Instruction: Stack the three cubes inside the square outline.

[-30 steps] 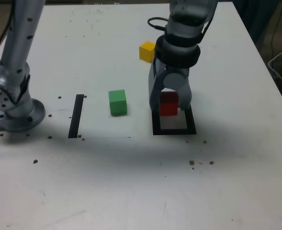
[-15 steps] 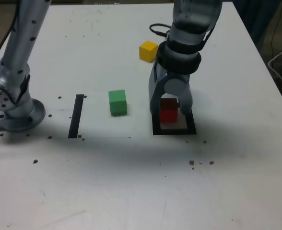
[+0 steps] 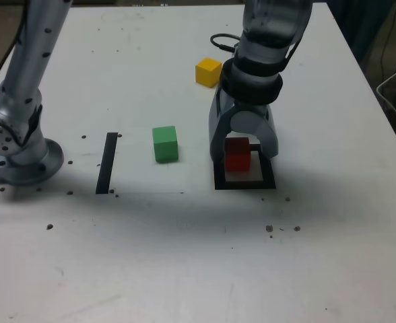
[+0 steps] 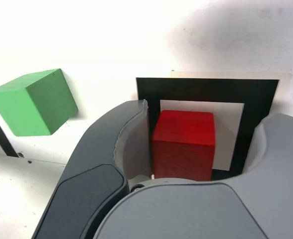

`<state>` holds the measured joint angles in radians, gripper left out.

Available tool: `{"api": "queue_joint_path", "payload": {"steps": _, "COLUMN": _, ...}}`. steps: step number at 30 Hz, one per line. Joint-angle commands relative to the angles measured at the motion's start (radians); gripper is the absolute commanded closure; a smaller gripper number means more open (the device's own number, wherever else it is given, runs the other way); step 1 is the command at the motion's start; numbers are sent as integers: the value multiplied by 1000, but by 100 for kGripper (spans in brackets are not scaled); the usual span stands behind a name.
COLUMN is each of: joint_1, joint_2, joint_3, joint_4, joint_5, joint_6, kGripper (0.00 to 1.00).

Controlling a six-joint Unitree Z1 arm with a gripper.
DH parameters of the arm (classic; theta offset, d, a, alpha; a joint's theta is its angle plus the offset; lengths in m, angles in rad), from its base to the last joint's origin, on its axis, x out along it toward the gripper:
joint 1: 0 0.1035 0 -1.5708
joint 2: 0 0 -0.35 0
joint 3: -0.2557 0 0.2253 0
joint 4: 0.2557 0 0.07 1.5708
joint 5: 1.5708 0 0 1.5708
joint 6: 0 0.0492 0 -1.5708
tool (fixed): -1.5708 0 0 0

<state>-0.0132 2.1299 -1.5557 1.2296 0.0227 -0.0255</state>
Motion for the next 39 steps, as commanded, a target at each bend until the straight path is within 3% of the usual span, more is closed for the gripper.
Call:
{"api": "queue_joint_path", "payload": {"steps": 1, "joint_1": -2, "joint_2": -23, "joint_3": 4, "joint_4": 14, "joint_5": -3, "joint_6": 2, "kGripper": 1}}
{"api": "queue_joint_path", "payload": {"steps": 10, "joint_1": 19, "joint_2": -152, "joint_3": 34, "joint_4": 74, "joint_5": 5, "joint_6": 38, "kGripper": 1}}
{"api": "queue_joint_path", "payload": {"steps": 17, "joint_1": 138, "joint_2": -202, "joint_3": 27, "joint_4": 96, "joint_5": 12, "joint_6": 266, "kGripper": 1}}
{"api": "queue_joint_path", "payload": {"steps": 28, "joint_1": 390, "joint_2": -194, "joint_3": 1, "joint_4": 91, "joint_5": 140, "joint_6": 613, "kGripper": 1}}
{"api": "queue_joint_path", "payload": {"steps": 39, "joint_1": 589, "joint_2": -115, "joint_3": -53, "joint_4": 33, "joint_5": 178, "joint_6": 809, "kGripper": 1}}
